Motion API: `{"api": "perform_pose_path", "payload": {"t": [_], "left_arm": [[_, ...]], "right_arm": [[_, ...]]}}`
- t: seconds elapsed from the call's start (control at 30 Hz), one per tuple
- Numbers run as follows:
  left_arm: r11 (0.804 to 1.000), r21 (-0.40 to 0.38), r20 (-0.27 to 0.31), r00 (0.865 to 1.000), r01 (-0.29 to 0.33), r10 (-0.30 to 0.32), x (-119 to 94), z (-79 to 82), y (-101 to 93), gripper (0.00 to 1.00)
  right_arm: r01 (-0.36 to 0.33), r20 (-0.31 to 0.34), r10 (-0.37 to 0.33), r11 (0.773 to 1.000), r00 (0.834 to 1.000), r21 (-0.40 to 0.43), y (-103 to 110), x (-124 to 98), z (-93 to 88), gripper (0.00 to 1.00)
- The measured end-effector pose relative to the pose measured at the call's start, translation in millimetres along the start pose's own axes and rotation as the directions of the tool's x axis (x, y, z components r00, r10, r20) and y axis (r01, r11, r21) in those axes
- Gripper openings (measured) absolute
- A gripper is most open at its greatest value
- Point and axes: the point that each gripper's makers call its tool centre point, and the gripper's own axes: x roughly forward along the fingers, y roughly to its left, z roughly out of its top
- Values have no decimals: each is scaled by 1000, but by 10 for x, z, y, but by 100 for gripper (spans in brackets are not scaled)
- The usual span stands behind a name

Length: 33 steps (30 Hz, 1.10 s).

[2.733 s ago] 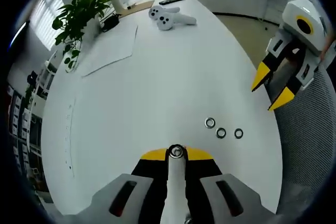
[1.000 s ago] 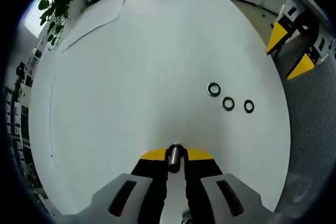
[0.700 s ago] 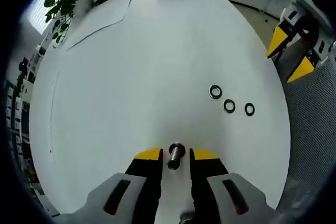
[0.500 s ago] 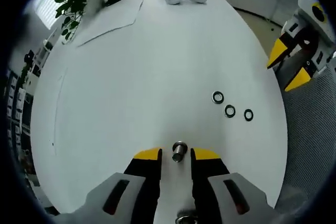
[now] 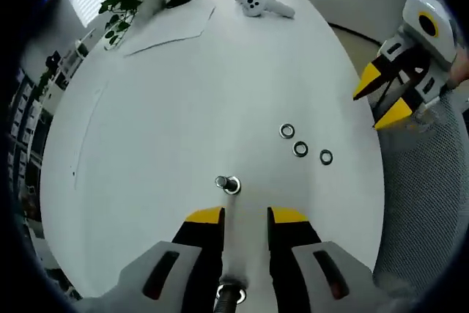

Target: Place the washer onto the threaded stud by aligning its center hole with the stud, sliding it down to the base, and recovering from edge contact or off-axis alignment until the washer reaches the visible bottom stop.

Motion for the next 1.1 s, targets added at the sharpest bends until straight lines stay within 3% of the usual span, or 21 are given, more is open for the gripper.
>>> {"api": "perform_pose_path", "payload": {"t": [0.2,0.47,0.67,0.73,0.8,0.87,1.1], "left_arm": [[1000,3,3,1000,19,-19,32,-2,-152,21],[998,31,22,998,52,-53,99,140,-395,19],[992,80,12,995,95,-96,229,204,-631,18],[981,141,18,991,131,-135,264,251,-745,18],[976,185,13,992,118,-123,293,282,-786,16],[975,175,21,990,135,-141,319,328,-855,16],[969,196,15,988,149,-154,418,382,-888,18]], "right_arm": [[10,6,-10,1000,1000,11,-24,-6,4,27],[12,11,-13,1000,1000,9,-25,-12,13,27],[15,11,-15,1000,1000,11,-34,-7,13,27],[15,11,-15,1000,1000,13,-35,-7,13,27],[16,12,-16,1000,1000,13,-37,-10,15,27],[16,13,-16,1000,1000,16,-38,-12,14,27],[17,13,-17,1000,1000,14,-36,-12,14,27]]}}
